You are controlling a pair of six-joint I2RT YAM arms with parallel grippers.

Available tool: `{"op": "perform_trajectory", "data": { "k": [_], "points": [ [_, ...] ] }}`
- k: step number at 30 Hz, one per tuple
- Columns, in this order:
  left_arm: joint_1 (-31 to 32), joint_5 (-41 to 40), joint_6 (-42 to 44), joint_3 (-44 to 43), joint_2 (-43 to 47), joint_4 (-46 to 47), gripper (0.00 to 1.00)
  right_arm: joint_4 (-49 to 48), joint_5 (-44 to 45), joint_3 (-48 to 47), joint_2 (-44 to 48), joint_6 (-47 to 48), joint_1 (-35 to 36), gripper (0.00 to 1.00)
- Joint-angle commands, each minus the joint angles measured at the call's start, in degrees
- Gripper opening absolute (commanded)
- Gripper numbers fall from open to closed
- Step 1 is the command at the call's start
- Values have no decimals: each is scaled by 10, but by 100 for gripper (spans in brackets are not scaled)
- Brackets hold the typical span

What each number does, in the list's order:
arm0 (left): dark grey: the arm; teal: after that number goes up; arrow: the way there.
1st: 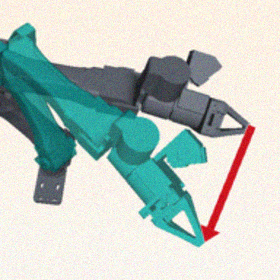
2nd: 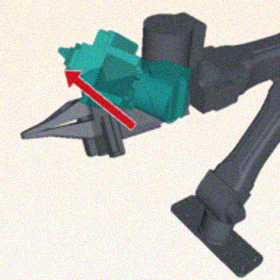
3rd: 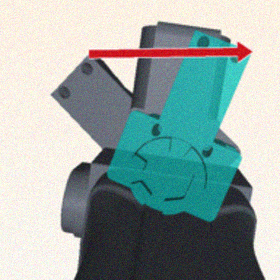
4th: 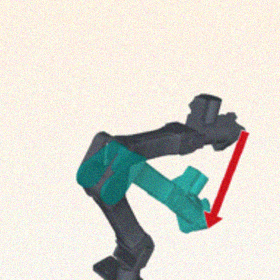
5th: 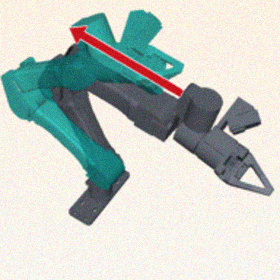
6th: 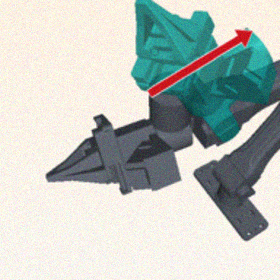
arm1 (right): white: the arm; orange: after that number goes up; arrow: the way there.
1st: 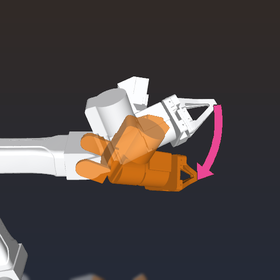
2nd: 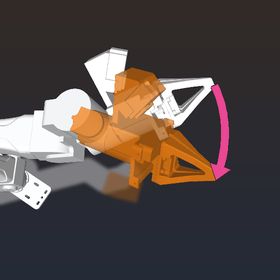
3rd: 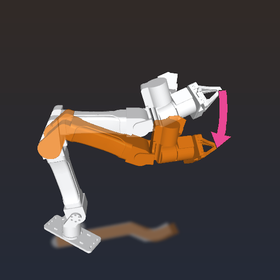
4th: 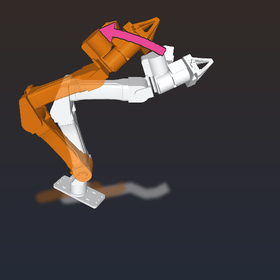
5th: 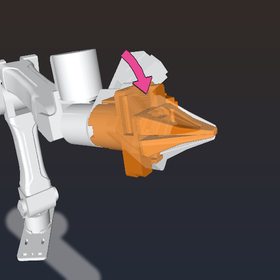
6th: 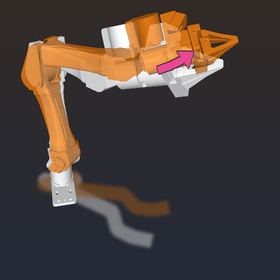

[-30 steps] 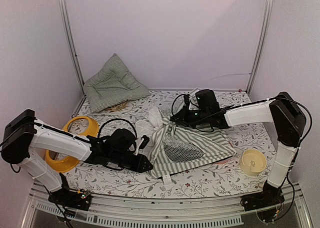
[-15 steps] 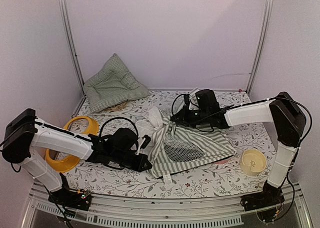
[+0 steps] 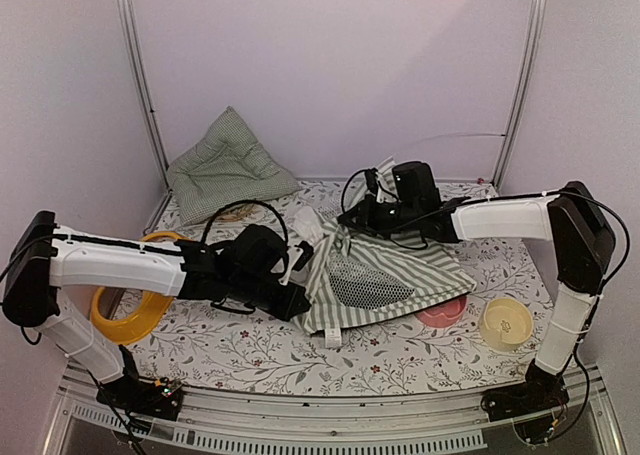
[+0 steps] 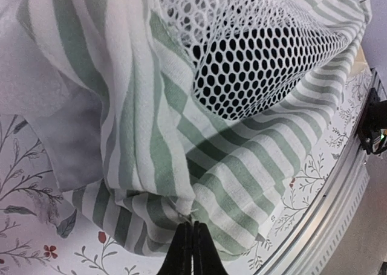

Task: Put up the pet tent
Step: Adjust the tent pole in the pole socket of the pet tent.

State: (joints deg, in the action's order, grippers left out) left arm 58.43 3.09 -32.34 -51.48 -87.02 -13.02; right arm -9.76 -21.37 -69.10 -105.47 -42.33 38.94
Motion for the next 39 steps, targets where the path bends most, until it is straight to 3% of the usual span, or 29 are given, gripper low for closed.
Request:
{"op": "perform_trajectory", "data": {
  "k": [1,13,24,39],
  "points": [
    [-18,-50,47,-59,-2,16,0,26,-26,-25,19,53,17,0],
    [-39,-66,86,-114,13,3,0,40,-29,-41,18,64,21,0],
    [-40,-54,18,-102,-47,63,0,110,-62,-81,-10,123,21,0],
    [-38,-66,-5,-95,-76,99,0,151,-70,-98,-34,160,21,0]
  ]
}}
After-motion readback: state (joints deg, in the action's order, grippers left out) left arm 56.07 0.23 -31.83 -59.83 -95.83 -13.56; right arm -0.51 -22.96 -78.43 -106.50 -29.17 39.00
